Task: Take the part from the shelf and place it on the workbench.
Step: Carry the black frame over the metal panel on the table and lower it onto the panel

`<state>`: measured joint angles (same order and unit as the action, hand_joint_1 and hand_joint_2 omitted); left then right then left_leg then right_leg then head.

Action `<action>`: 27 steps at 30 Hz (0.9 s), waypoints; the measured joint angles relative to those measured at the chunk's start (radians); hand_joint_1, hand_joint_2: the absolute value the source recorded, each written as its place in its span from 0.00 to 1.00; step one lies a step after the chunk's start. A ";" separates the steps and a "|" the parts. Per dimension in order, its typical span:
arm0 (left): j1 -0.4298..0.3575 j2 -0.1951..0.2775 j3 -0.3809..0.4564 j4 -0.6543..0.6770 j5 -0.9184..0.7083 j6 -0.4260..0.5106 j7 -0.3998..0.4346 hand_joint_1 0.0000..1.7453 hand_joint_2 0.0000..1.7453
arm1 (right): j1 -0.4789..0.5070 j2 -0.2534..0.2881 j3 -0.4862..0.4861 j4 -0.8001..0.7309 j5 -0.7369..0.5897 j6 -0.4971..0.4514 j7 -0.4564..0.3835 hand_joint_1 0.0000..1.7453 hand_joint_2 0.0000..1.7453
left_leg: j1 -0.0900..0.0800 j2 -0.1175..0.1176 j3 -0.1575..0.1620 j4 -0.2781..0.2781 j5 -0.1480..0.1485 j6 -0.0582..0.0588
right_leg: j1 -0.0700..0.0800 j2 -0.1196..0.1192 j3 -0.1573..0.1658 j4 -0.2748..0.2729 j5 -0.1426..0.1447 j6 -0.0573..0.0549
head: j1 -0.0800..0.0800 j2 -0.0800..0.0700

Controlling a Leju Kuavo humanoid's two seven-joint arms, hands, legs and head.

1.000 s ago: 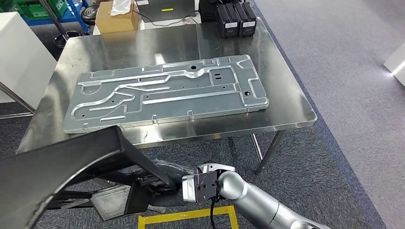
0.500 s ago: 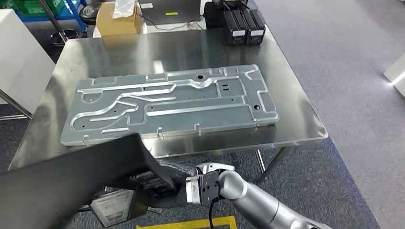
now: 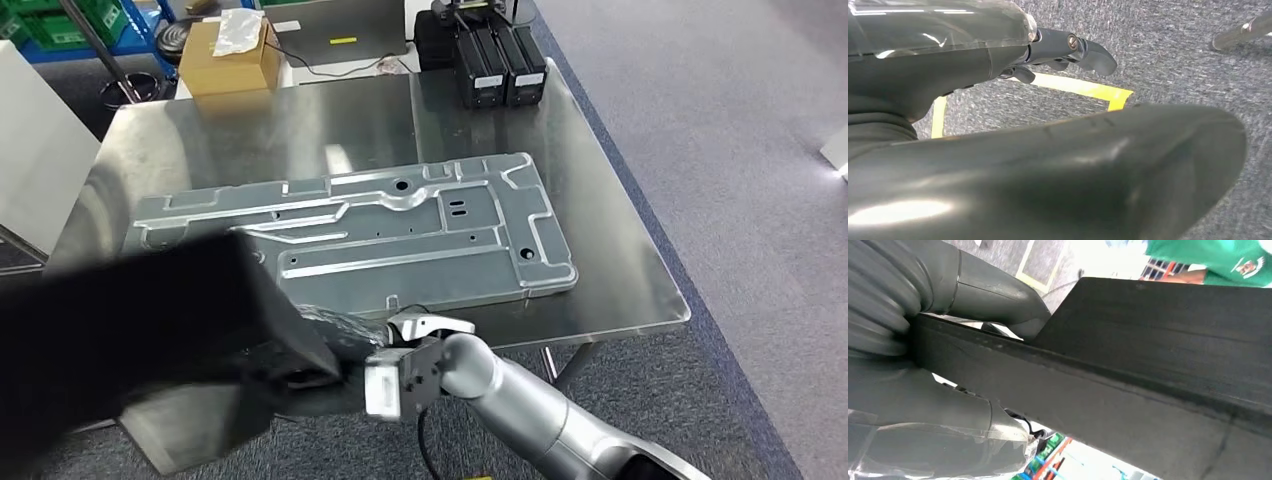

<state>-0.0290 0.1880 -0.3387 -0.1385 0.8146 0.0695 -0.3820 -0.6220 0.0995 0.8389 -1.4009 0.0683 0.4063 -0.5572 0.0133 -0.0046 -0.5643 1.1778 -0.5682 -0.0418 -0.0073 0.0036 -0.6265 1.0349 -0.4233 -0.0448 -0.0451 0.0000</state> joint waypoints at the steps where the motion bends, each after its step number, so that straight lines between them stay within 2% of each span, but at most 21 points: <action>1: 0.000 -0.001 -0.005 0.000 -0.001 0.004 0.008 0.00 0.00 | -0.014 0.013 0.000 0.016 0.010 -0.008 0.003 0.99 1.00 | 0.000 0.000 -0.043 0.057 -0.029 -0.003 | 0.001 0.001 0.005 0.000 -0.006 -0.002 | 0.000 0.000; 2: 0.001 -0.002 -0.011 0.000 -0.002 0.007 0.016 0.00 0.00 | -0.028 0.027 0.000 0.032 0.019 -0.017 0.009 0.99 1.00 | 0.000 0.000 -0.078 0.093 -0.051 -0.005 | 0.003 0.003 0.010 0.000 -0.012 -0.004 | -0.001 0.000; 3: 0.002 -0.003 -0.016 0.000 -0.002 0.010 0.022 0.00 0.00 | -0.043 0.041 0.000 0.048 0.026 -0.025 0.014 0.99 1.00 | 0.000 0.000 -0.100 0.100 -0.056 -0.004 | 0.004 0.005 0.017 0.000 -0.018 -0.004 | -0.001 0.000; 4: 0.003 -0.004 -0.021 0.000 -0.003 0.012 0.027 0.00 0.00 | -0.056 0.053 0.000 0.061 0.033 -0.032 0.019 0.99 1.00 | 0.000 0.000 -0.105 0.072 -0.033 -0.001 | 0.005 0.007 0.026 0.000 -0.025 -0.004 | -0.001 0.000; 6: 0.004 -0.004 -0.028 0.000 -0.004 0.015 0.033 0.00 0.00 | -0.081 0.074 0.000 0.083 0.053 -0.051 0.026 0.99 1.00 | -0.002 0.000 -0.082 -0.054 0.077 0.010 | 0.008 0.008 0.046 0.000 -0.039 -0.002 | 0.000 0.000; 7: 0.005 -0.004 -0.031 0.000 -0.004 0.016 0.035 0.00 0.00 | -0.092 0.082 0.001 0.093 0.074 -0.069 0.034 0.99 1.00 | -0.005 0.001 -0.070 -0.111 0.118 0.016 | 0.010 0.008 0.052 0.000 -0.044 0.000 | 0.000 0.000; 8: 0.004 -0.004 -0.035 0.000 -0.004 0.015 0.037 0.00 0.00 | -0.105 0.090 0.002 0.104 0.110 -0.098 0.046 0.99 1.00 | -0.008 0.002 -0.062 -0.147 0.144 0.021 | 0.011 0.009 0.055 -0.001 -0.049 0.004 | 0.000 0.000; 10: 0.003 -0.004 -0.044 0.000 -0.004 0.013 0.040 0.00 0.00 | -0.137 0.107 0.004 0.136 0.210 -0.183 0.090 0.99 1.00 | -0.014 0.002 -0.061 -0.161 0.151 0.030 | 0.012 0.010 0.054 -0.002 -0.054 0.013 | 0.000 0.000; 12: 0.002 -0.004 -0.052 0.000 -0.004 0.010 0.039 0.00 0.00 | -0.174 0.123 0.005 0.178 0.312 -0.274 0.132 0.99 1.00 | -0.009 0.002 -0.055 -0.169 0.164 0.040 | 0.014 0.009 0.053 0.003 -0.063 0.024 | 0.000 0.000; 14: 0.000 -0.005 -0.063 0.000 -0.004 0.007 0.039 0.00 0.00 | -0.213 0.137 0.006 0.233 0.439 -0.378 0.178 0.99 1.00 | -0.003 0.003 -0.048 -0.179 0.167 0.048 | 0.014 0.005 0.024 0.067 -0.100 0.035 | 0.001 0.000; 16: -0.001 -0.005 -0.073 0.000 -0.002 0.004 0.038 0.00 0.00 | -0.249 0.147 0.008 0.308 0.597 -0.497 0.242 0.99 1.00 | -0.003 0.003 -0.045 -0.180 0.164 0.054 | 0.010 0.003 -0.046 0.196 -0.156 0.041 | 0.001 0.000; 17: -0.001 -0.005 -0.078 0.000 0.000 0.004 0.038 0.00 0.00 | -0.263 0.149 0.006 0.353 0.666 -0.547 0.270 0.99 1.00 | -0.003 0.001 -0.044 -0.180 0.162 0.055 | 0.009 0.003 -0.080 0.250 -0.169 0.043 | 0.001 0.000; 18: -0.001 -0.006 -0.082 0.000 0.001 0.004 0.038 0.00 0.00 | -0.274 0.151 0.003 0.397 0.717 -0.586 0.289 0.99 1.00 | -0.003 0.000 -0.042 -0.179 0.160 0.056 | 0.008 0.002 -0.101 0.274 -0.163 0.044 | 0.001 0.000; 19: -0.001 -0.007 -0.086 0.000 0.003 0.004 0.038 0.00 0.00 | -0.283 0.152 -0.001 0.438 0.754 -0.615 0.301 0.99 1.00 | -0.003 -0.002 -0.040 -0.177 0.157 0.055 | 0.007 0.002 -0.103 0.259 -0.138 0.044 | 0.001 0.000; 21: 0.000 -0.008 -0.093 0.000 0.005 0.005 0.038 0.00 0.00 | -0.301 0.158 -0.010 0.501 0.795 -0.648 0.318 0.99 1.00 | -0.003 -0.004 -0.035 -0.171 0.148 0.050 | 0.008 0.002 -0.060 0.135 -0.055 0.036 | 0.001 0.000; 22: 0.000 -0.009 -0.095 0.000 0.007 0.006 0.038 0.00 0.00 | -0.310 0.162 -0.013 0.525 0.817 -0.664 0.339 0.99 1.00 | -0.005 -0.003 -0.036 -0.166 0.143 0.047 | 0.010 0.002 -0.034 0.071 -0.025 0.032 | 0.001 0.000; 23: -0.001 -0.009 -0.098 0.000 0.009 0.007 0.037 0.00 0.00 | -0.320 0.166 -0.016 0.551 0.852 -0.686 0.378 0.99 1.00 | -0.007 -0.003 -0.037 -0.162 0.139 0.043 | 0.012 0.002 -0.017 0.027 -0.009 0.029 | 0.001 0.000; 24: -0.002 -0.009 -0.100 0.000 0.012 0.008 0.036 0.00 0.00 | -0.331 0.169 -0.020 0.580 0.895 -0.714 0.428 0.99 1.00 | -0.008 -0.003 -0.038 -0.161 0.137 0.039 | 0.015 0.001 -0.009 0.007 -0.007 0.026 | 0.001 0.000; 27: -0.002 -0.009 -0.110 0.000 0.017 0.009 0.034 0.00 0.00 | -0.365 0.170 -0.043 0.683 1.022 -0.799 0.553 0.99 1.00 | -0.008 -0.004 -0.036 -0.161 0.132 0.025 | 0.013 0.001 0.000 -0.006 -0.007 0.015 | 0.001 0.000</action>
<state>-0.0309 0.1786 -0.4486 -0.1381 0.8321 0.0784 -0.3482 -0.9866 0.2698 0.7954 -0.7181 1.0903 -0.3925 -0.0040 0.0055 -0.0082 -0.6007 1.0169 -0.4361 -0.0164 0.0054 0.0041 -0.6268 1.0289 -0.4304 -0.0301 -0.0442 0.0000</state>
